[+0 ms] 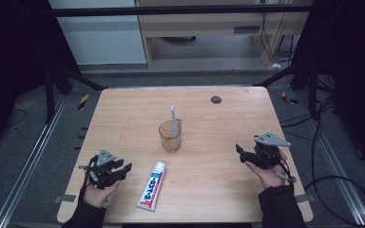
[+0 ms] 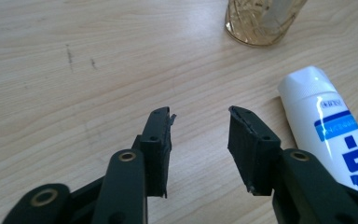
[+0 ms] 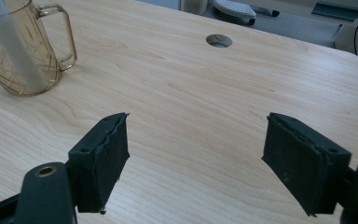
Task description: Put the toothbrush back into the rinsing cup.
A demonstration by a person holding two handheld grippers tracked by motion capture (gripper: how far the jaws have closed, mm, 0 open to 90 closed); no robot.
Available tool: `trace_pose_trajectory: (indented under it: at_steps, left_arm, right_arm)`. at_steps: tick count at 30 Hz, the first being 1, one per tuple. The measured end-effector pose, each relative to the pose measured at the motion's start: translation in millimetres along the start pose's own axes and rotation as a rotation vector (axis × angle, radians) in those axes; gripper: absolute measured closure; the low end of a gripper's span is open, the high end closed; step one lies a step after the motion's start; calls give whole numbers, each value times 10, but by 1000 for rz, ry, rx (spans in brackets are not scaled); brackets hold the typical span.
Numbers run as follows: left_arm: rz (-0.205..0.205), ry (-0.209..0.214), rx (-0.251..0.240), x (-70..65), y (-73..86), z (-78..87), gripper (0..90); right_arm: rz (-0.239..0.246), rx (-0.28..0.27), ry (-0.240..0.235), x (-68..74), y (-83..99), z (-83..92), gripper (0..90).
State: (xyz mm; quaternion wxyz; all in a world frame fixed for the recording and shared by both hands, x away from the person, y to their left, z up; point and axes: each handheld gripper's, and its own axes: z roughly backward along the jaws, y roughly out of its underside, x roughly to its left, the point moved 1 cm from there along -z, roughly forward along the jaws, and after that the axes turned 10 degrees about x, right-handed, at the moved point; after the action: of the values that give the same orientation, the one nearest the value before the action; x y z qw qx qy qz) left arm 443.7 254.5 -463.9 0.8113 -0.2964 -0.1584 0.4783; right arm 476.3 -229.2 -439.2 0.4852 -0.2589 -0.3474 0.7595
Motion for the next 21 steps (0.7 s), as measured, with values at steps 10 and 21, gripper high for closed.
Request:
trace_pose_trajectory:
  at_steps: [10,21]
  left_arm:
    - [-45,37,76,-167,75,-40,713]
    - [-76,82,149,-267,166,-54,815]
  right_arm:
    - [-4,23,10,-35,137,-1,223]
    - [-13,54,15,-89,359,13,224]
